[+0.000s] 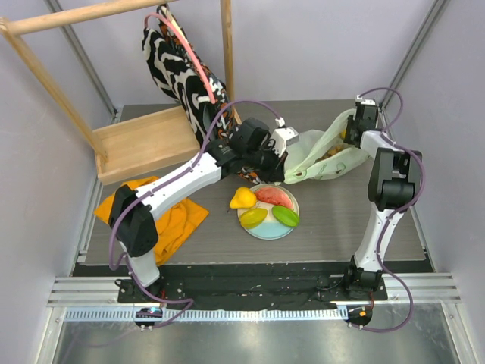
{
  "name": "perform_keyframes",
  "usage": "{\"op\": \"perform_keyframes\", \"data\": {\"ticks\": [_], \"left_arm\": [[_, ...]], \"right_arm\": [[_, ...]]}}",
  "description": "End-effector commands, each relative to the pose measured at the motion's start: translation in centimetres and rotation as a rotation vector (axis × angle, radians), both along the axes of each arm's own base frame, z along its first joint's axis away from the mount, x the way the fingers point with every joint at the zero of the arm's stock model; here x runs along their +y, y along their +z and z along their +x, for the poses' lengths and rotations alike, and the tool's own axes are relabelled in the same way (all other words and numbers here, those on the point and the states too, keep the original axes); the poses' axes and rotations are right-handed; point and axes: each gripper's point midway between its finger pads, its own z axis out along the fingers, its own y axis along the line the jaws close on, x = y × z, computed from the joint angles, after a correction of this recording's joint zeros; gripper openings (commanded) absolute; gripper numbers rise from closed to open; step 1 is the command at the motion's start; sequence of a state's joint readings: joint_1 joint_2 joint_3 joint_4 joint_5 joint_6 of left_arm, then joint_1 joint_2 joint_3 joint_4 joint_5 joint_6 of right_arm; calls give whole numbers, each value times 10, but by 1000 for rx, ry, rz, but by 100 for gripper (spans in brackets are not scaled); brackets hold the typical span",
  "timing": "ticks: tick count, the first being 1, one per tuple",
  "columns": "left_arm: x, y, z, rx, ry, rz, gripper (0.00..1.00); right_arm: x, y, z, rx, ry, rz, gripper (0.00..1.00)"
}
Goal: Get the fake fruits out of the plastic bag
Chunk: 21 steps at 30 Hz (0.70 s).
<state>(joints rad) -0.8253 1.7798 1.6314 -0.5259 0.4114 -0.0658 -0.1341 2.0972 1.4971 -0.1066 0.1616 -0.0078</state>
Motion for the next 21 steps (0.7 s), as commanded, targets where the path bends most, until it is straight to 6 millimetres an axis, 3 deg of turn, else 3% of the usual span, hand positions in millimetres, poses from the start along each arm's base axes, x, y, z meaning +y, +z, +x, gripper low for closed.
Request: {"op": "perform_keyframes", "data": {"ticks": [1, 2, 7, 11, 13, 15, 16, 17, 18, 21], "left_arm": [[-3, 29, 1, -56, -6, -38, 0], [-6, 33, 4, -68, -2, -45, 0], [-19, 36, 12, -77, 10, -56, 0], [-26, 36, 16, -89, 7, -57, 0], [-23, 35, 17, -100, 6, -41, 0], [-16, 25, 13, -101, -3, -9, 0], [-8, 26, 9, -113, -6, 5, 0], [-1, 22, 8, -141, -23, 29, 0], [13, 2, 4, -135, -14, 89, 0], [42, -2, 8, -192, 38, 131, 0]], "right_arm": [[15, 58, 7, -95, 162, 3, 30], [23, 51, -5, -55, 197, 32, 28], [54, 70, -54, -27, 344, 111, 23], [63, 73, -88, -1, 366, 131, 21], [68, 60, -113, 71, 363, 163, 20], [70, 57, -135, 115, 337, 181, 19], [73, 46, -160, 165, 322, 196, 19], [73, 40, -172, 192, 308, 206, 19], [77, 26, -191, 243, 300, 221, 19], [77, 19, -215, 274, 260, 231, 26]]}}
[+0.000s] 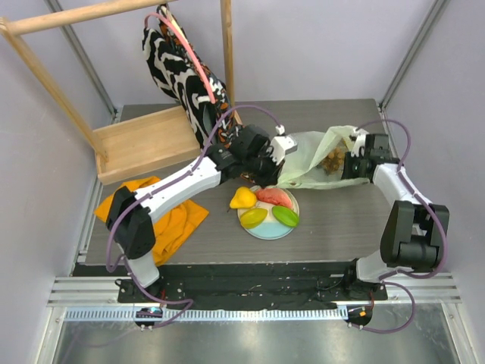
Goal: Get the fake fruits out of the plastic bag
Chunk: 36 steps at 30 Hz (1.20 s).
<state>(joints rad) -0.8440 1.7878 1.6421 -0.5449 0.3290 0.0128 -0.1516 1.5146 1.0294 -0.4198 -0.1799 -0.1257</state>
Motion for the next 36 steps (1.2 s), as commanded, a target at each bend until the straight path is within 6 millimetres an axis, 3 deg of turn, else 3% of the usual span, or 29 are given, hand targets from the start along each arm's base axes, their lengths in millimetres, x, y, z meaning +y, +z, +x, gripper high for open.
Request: {"op": "perform_keyframes", "data": {"ticks": [1, 3, 7, 12, 15, 17, 22, 23, 25, 26, 27, 32, 35, 36], "left_arm": [[46, -7, 0, -77, 62, 80, 0], [45, -9, 1, -64, 69, 73, 0], [28, -2, 10, -65, 50, 45, 0], [13, 23, 25, -97, 67, -9, 0], [6, 40, 28, -106, 71, -44, 0], [3, 41, 28, -95, 62, -52, 0], [-2, 46, 16, -62, 13, -78, 0], [-2, 47, 12, -55, -2, -82, 0], [-4, 44, 5, -36, -30, -83, 0], [-5, 43, 2, -33, -38, -84, 0], [-7, 41, -1, -25, -45, -81, 0], [-13, 35, -6, -19, -63, -72, 0], [-15, 32, -7, -16, -72, -68, 0], [-16, 32, -8, -18, -75, -68, 0]], "right_arm": [[3, -16, -42, 99, -44, 13, 28], [-2, -15, -35, 78, -67, -5, 36], [-12, 2, -1, -12, -60, -47, 54], [-13, 31, 30, -87, -46, -46, 57], [-28, 37, 46, -135, -120, -89, 60], [-45, 31, 50, -131, -195, -147, 62], [-65, 27, 71, -161, -302, -187, 68], [-70, 16, 74, -139, -326, -197, 73], [-75, 23, 90, -170, -342, -196, 79], [-75, 9, 97, -148, -360, -177, 94], [-75, 19, 112, -186, -368, -163, 100], [-80, 15, 155, -221, -397, -133, 100], [-78, 1, 180, -227, -397, -110, 100], [-78, 7, 192, -252, -405, -102, 100]]}}
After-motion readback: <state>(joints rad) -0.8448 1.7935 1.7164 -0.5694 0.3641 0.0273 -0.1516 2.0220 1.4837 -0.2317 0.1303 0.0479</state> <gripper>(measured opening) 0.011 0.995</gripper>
